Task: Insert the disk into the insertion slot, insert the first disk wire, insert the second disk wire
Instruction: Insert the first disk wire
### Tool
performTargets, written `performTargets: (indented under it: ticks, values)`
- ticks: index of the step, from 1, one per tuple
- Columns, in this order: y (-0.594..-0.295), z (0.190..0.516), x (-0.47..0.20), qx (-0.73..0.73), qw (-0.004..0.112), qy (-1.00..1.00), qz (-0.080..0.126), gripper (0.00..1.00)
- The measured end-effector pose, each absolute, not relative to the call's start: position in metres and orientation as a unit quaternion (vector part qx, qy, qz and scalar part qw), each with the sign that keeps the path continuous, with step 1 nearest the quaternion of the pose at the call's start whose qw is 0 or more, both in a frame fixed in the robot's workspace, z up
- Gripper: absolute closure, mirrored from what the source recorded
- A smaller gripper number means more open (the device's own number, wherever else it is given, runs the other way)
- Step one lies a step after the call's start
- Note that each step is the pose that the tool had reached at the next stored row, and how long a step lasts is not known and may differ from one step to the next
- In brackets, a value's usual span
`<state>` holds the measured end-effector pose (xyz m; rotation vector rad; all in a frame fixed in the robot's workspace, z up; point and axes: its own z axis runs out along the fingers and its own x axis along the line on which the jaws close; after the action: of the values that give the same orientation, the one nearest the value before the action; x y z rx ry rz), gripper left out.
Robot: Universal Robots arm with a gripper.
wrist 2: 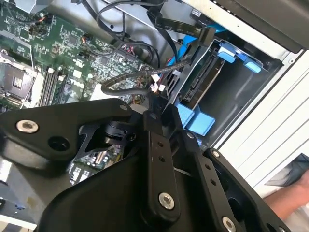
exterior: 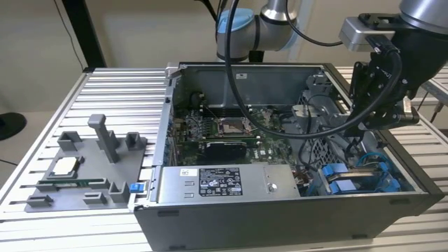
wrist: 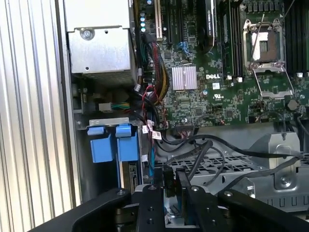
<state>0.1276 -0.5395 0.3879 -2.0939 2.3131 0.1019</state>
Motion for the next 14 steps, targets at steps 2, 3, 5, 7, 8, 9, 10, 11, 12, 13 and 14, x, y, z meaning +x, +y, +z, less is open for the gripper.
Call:
performTargets:
  ticks: [2, 3, 5, 7, 8, 9, 10, 11, 12, 13, 14]
  values:
    - [-0.5395, 0.3879, 0.1276, -0.671, 0.01, 0.741, 0.033, 0.0]
    - [-0.5395, 0.3879, 0.1276, -0.671, 0.01, 0.741, 0.033, 1.0]
    - [-0.5395, 0.3879, 0.1276, -0.671, 0.01, 0.741, 0.033, 1.0]
    - [-0.5395, 0.3878, 0.1276, -0.671, 0.01, 0.741, 0.033, 1.0]
    - [-0.5395, 0.3879, 0.1276, -0.671, 0.01, 0.741, 0.033, 1.0]
    - [-0.5395, 0.3878, 0.1276, -0.671, 0.01, 0.741, 0.033, 1.0]
    - [-0.5395, 0.3875, 0.1276, -0.671, 0.01, 0.741, 0.033, 1.0]
    - [-0.5396, 0.3873, 0.1276, -0.671, 0.01, 0.741, 0.033, 1.0]
    - [-0.5395, 0.3872, 0.1276, -0.671, 0.01, 0.741, 0.033, 1.0]
    - [-0.5395, 0.3869, 0.1276, -0.671, 0.01, 0.741, 0.033, 1.0]
    - [-0.5395, 0.3865, 0.1277, -0.671, 0.01, 0.741, 0.033, 1.0]
